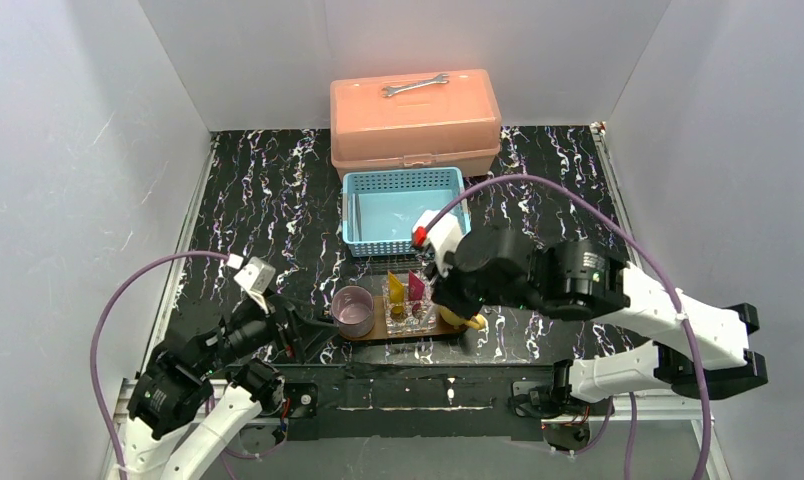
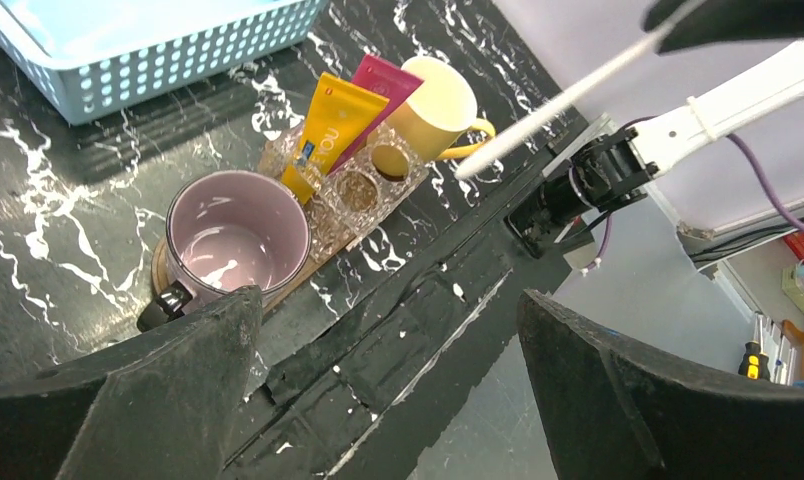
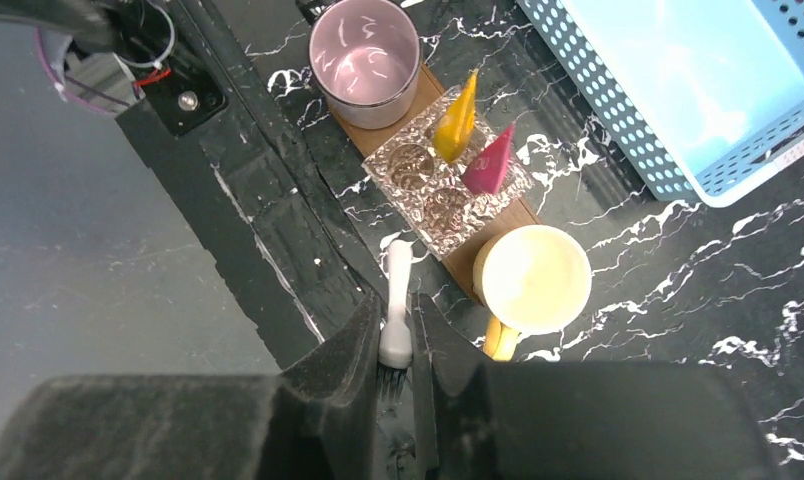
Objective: Prepare toiletry sets of a toothbrush and toothpaste on the tray
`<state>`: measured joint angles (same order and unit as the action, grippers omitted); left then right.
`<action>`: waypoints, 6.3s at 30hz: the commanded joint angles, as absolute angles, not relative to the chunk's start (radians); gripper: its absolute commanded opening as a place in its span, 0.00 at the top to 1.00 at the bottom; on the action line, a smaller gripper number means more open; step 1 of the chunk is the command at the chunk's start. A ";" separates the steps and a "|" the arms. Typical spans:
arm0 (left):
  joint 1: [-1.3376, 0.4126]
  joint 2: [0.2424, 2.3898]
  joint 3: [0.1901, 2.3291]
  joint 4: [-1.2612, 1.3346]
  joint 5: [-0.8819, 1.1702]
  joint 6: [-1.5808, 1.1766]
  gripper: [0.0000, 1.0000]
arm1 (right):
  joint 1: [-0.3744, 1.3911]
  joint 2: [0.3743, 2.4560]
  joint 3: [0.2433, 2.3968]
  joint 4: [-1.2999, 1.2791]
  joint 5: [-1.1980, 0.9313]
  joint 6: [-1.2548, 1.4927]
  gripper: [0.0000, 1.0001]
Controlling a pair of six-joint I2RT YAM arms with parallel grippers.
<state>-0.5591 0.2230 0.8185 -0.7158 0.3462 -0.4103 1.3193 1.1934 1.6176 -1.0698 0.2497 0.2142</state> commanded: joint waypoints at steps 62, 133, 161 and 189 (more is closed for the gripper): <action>-0.558 0.308 0.742 -0.701 0.305 -0.433 0.02 | 1.568 0.974 0.959 -0.456 0.746 0.326 0.99; -0.557 0.291 0.735 -0.698 0.314 -0.431 0.02 | 1.568 0.931 0.874 -0.310 0.838 0.240 0.64; -0.557 0.277 0.753 -0.737 0.163 -0.460 0.02 | 1.144 1.403 1.449 -0.513 0.464 0.105 0.49; -0.557 0.288 0.741 -0.724 0.201 -0.447 0.02 | 0.902 2.036 1.916 -0.489 0.287 0.316 0.32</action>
